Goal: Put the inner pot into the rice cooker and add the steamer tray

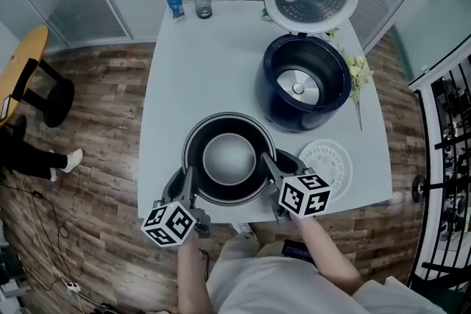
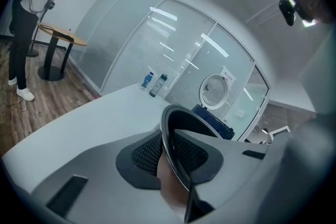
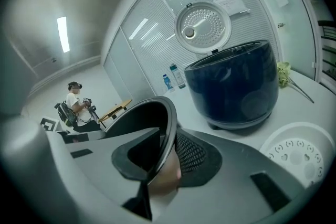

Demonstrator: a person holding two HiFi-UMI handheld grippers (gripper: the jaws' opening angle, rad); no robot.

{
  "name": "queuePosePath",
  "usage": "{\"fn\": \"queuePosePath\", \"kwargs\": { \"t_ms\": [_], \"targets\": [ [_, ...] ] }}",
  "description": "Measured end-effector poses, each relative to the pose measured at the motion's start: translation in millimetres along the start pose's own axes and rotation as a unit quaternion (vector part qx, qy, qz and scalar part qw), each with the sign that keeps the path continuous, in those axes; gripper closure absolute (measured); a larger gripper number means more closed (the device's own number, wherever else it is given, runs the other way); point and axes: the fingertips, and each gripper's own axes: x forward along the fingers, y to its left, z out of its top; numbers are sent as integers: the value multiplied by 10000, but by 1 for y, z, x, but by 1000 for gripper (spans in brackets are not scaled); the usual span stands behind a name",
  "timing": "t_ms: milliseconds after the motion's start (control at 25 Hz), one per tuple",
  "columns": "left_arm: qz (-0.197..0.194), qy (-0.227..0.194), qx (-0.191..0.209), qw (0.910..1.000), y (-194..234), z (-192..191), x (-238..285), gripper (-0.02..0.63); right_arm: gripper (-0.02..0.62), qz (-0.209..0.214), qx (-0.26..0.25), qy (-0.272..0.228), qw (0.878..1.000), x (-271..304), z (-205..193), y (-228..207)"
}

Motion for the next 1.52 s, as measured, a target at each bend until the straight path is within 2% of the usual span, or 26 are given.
{"fn": "queuePosePath", "kwargs": {
  "t_ms": [360,720,1520],
  "targets": [
    [-192,-330,65,9993,-20,32,-10,533,494,113,-97,-406,9991,-19,34,17],
    [-396,-600,293,9970,-48,65,-18,532,497,241,-142,-848,9960,-36,71,27],
    [-972,-1038,568,9882,-103,118,-25,532,499,196,-407,-1692,9845,-82,138,42]
  ]
}}
